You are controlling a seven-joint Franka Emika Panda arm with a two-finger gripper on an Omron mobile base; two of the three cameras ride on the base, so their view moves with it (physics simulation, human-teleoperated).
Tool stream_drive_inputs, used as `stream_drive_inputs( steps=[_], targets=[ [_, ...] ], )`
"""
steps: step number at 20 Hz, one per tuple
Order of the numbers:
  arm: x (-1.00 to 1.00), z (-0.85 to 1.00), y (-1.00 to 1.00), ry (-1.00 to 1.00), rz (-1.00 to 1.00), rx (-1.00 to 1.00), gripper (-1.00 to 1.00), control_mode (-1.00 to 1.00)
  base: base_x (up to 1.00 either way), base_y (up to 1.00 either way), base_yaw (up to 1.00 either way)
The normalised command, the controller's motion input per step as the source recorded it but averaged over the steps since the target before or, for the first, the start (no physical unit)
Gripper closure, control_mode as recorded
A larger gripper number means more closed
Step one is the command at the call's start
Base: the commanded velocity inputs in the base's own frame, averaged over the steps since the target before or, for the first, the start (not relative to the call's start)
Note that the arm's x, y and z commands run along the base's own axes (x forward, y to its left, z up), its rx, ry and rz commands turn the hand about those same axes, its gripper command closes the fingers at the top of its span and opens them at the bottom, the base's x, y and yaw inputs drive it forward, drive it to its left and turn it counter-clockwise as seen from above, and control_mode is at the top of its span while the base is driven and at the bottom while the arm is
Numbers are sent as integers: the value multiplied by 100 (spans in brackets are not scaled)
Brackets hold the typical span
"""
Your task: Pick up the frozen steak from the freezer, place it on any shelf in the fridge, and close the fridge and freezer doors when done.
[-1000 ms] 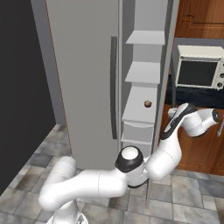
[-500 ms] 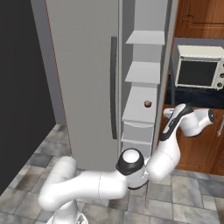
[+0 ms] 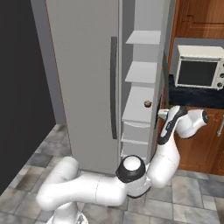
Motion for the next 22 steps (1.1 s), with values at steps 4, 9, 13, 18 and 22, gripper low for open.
stream_drive_inputs(
  steps=[4, 9, 13, 18, 22],
  targets=[
    [15, 0, 88, -5, -4, 0, -100, -100, 0, 0, 0],
    [25, 0, 80, -5, -6, 0, -100, -100, 0, 0, 0],
    [38, 0, 70, -4, -9, 0, -100, -100, 0, 0, 0],
    [43, 0, 54, -2, -10, 0, -100, -100, 0, 0, 0],
    [52, 0, 35, 0, -9, 0, -100, -100, 0, 0, 0]
  ],
)
